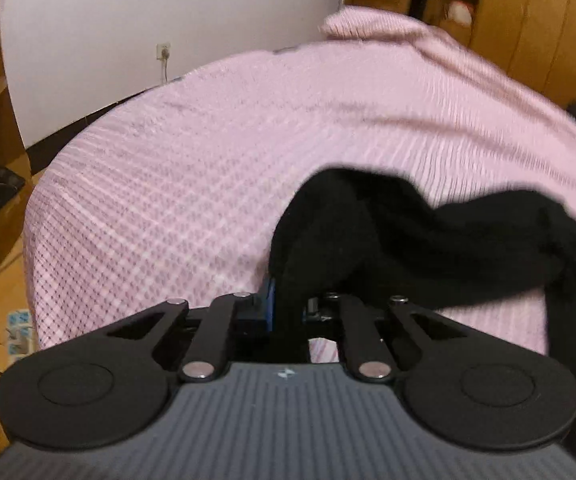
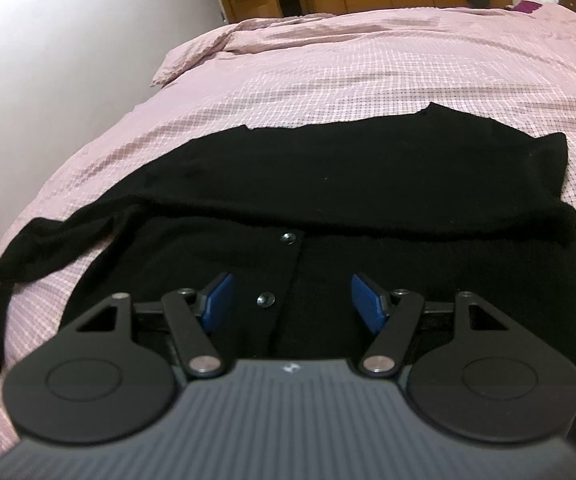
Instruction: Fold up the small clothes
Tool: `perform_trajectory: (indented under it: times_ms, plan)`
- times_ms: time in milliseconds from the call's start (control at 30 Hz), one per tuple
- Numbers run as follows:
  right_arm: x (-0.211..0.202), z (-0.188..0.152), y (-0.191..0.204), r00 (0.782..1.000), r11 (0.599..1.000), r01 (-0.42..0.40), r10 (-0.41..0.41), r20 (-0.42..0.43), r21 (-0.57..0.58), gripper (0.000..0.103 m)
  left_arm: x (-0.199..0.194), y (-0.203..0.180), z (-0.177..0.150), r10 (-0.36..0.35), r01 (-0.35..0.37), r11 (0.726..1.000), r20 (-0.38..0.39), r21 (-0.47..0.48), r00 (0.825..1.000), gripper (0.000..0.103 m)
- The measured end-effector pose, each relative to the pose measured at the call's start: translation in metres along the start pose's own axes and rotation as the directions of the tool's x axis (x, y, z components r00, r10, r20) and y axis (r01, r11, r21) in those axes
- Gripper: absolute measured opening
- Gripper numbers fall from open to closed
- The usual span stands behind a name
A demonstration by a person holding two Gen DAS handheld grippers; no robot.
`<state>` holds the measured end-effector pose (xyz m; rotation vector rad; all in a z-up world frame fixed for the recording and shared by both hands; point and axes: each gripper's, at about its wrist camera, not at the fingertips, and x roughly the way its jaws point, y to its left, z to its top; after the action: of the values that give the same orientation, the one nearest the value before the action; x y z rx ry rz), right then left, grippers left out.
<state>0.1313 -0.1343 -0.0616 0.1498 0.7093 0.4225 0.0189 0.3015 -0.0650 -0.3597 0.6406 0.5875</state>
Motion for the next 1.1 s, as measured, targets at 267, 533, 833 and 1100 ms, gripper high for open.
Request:
perform_trajectory:
  times_ms: [267,533,833,1100]
  plan:
    - [-0.01,0.0,-0.004,0.999,1.0,-0.007,0.006,0.042,0.023,0.067,-0.055,-0.023,0.049,-0.098,0.103,0.994,0.195,-0.019,0.976,0.012]
    - [-0.017,-0.002,-0.013,0.998,0.998,-0.01,0.007,0.062,0.059,0.067,-0.087,-0.114,0.079,-0.337,0.309,0.941,0.281,0.139,0.899,0.012]
    - [-0.032,-0.007,-0.039,0.996,0.991,0.017,-0.029,0.09,0.131,0.067,-0.076,-0.249,0.057,-0.533,0.48,0.825,0.127,0.299,0.836,0.012]
    - [-0.038,-0.015,-0.066,0.993,0.98,0.054,-0.073,0.089,0.193,0.067,-0.006,-0.317,-0.006,-0.512,0.519,0.802,-0.108,0.295,0.852,0.013]
